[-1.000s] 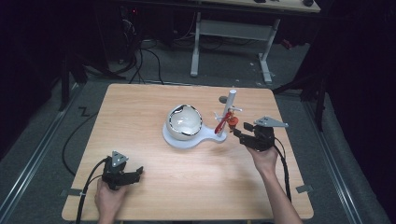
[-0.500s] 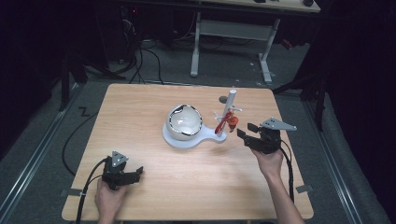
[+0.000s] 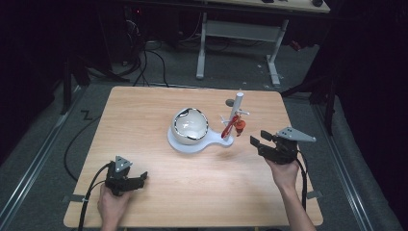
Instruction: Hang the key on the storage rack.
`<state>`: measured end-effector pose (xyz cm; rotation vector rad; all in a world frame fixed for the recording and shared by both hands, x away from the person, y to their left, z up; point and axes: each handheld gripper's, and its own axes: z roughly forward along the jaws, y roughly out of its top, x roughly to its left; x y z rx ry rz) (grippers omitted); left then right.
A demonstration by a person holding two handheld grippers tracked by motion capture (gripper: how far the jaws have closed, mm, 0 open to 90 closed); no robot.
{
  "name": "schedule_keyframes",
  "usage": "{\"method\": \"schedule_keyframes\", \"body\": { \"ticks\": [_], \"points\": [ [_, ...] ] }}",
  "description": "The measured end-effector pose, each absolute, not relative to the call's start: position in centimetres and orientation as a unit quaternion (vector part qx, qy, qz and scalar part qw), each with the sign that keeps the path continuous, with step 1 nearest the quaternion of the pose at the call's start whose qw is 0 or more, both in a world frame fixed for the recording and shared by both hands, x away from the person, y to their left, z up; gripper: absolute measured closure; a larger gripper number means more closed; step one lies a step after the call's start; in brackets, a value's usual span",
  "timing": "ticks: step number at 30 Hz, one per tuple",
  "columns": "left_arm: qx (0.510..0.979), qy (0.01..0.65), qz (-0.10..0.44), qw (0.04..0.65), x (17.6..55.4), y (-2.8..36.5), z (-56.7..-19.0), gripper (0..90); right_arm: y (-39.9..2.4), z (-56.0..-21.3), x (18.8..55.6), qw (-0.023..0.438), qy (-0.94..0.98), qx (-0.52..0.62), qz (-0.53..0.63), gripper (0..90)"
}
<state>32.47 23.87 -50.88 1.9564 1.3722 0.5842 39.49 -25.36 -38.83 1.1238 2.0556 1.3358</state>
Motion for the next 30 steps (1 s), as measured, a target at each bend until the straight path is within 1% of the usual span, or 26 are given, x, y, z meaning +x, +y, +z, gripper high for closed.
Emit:
{"method": "schedule_keyframes", "body": {
  "ticks": [9, 18, 30],
  "points": [
    [0.75, 0.525, 0.224, 0.334, 32.5, 23.9, -50.9, 16.8, -26.4, -39.3, 38.3, 0.218, 0.738, 0.411, 0.488, 46.9],
    [0.75, 0.526, 0.224, 0.334, 32.5, 23.9, -50.9, 16.7, -27.6, -40.4, 37.0, 0.225, 0.721, 0.423, 0.5, 45.5],
    [0.75, 0.526, 0.224, 0.334, 32.5, 23.9, -50.9, 16.7, -28.6, -42.0, 36.1, 0.223, 0.714, 0.437, 0.5, 45.0]
  ]
}}
